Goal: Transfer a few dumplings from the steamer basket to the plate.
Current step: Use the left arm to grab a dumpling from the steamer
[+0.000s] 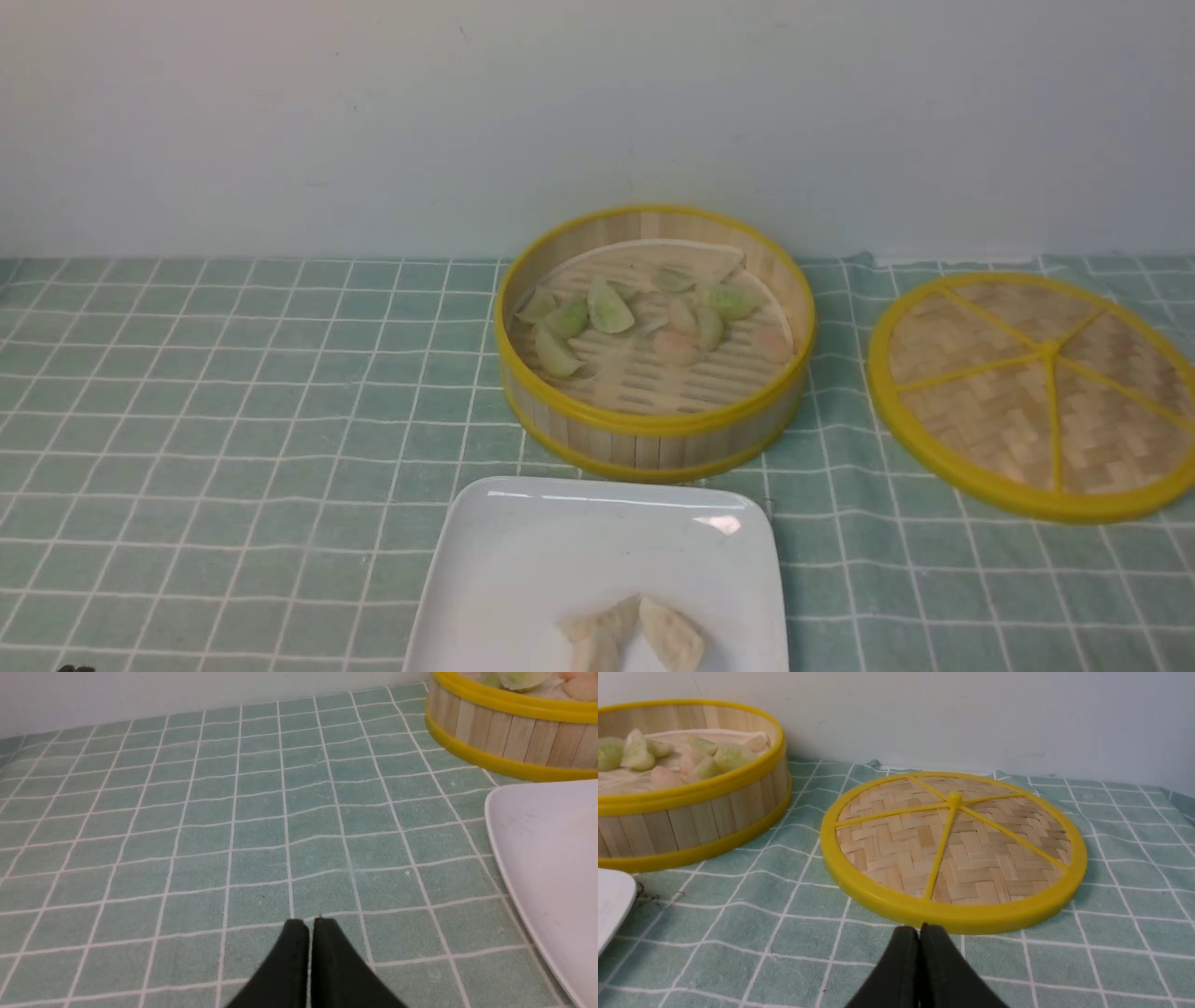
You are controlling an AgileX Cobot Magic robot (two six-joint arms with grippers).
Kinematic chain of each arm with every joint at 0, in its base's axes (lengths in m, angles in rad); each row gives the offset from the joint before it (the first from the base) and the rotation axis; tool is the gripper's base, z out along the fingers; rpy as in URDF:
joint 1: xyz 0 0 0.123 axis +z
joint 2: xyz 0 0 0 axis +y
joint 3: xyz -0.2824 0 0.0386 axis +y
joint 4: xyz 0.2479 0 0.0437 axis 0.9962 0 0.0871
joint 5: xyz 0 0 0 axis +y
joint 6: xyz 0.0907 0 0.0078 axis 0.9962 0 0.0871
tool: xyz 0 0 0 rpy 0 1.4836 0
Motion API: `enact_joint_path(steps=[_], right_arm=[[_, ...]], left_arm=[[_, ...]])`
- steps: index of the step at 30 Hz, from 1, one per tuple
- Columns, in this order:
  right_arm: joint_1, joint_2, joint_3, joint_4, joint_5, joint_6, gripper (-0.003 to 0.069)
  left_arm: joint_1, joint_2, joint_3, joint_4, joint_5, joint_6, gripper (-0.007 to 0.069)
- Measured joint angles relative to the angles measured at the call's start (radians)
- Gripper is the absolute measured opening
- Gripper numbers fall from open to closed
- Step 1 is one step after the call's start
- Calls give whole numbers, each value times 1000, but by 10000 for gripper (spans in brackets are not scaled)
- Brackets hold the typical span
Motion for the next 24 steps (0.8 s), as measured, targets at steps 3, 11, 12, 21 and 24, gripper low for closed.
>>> enact_joint_path(steps=[3,11,12,21,24], right_arm=[[0,0,9,91,-76,43,-13],[0,0,8,496,-352,249,-13],[0,0,8,522,-367,256,-13],[1,0,-13,624,-388,291,-13],[17,1,-134,560,-236,264,-13]], left_arm=[[0,0,4,-105,-103,-57,-6],[0,0,4,-477,-602,-156,-6],[0,0,3,-500,-661,-157,-6],[0,126,-413,-394,-417,-154,-6],[0,315,-606,-342,-118,-147,-6]])
